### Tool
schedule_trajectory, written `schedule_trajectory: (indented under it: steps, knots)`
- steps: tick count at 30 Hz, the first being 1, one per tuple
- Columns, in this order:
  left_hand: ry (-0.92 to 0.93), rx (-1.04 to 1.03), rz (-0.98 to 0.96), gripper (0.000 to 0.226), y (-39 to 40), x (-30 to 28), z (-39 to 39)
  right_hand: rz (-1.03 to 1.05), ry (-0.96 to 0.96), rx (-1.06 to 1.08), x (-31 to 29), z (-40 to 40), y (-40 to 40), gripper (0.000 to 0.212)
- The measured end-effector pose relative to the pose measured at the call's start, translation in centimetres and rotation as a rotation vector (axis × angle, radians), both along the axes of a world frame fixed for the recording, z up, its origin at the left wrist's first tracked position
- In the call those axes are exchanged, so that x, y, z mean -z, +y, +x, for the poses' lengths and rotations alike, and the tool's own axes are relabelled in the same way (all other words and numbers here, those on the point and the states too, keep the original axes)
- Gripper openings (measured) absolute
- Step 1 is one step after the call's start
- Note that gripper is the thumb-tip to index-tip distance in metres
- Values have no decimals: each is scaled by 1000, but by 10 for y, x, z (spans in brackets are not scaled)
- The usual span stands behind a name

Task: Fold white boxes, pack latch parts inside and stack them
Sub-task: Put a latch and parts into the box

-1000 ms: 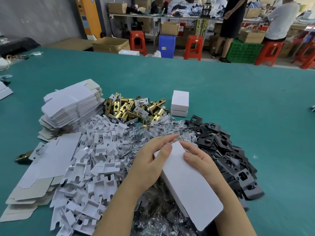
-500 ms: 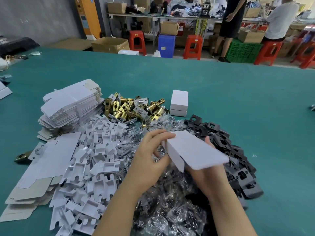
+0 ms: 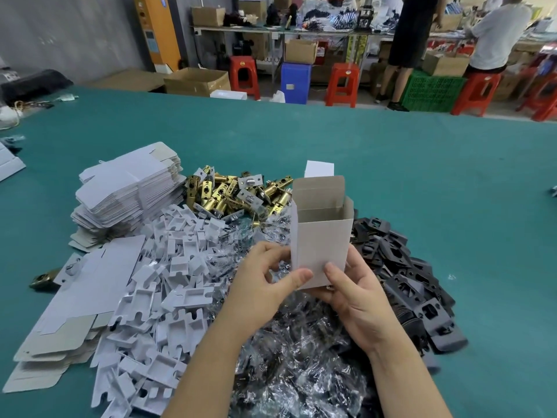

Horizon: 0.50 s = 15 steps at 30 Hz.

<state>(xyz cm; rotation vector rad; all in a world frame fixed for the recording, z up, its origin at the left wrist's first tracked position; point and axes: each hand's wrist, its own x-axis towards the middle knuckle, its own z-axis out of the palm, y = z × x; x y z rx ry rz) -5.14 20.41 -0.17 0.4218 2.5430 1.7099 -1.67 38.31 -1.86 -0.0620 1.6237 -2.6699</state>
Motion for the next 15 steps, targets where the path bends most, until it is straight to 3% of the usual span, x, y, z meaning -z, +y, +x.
schedule_trajectory:
  steps: [4, 8, 12, 15]
  knots:
    - [-43, 5, 10, 31, -2, 2, -1, 51, -10, 43, 2, -1, -2, 62]
    - [-65, -40, 146, 23, -4, -2, 0, 68, -69, 77, 6, -3, -4, 63]
    - [-51, -192, 32, 12, -6, -6, -5, 64, -85, 76, 12, -4, -2, 41]
    - [-4, -248, -78, 16, -9, -17, -25, 85, -98, 68, 13, -5, -2, 50]
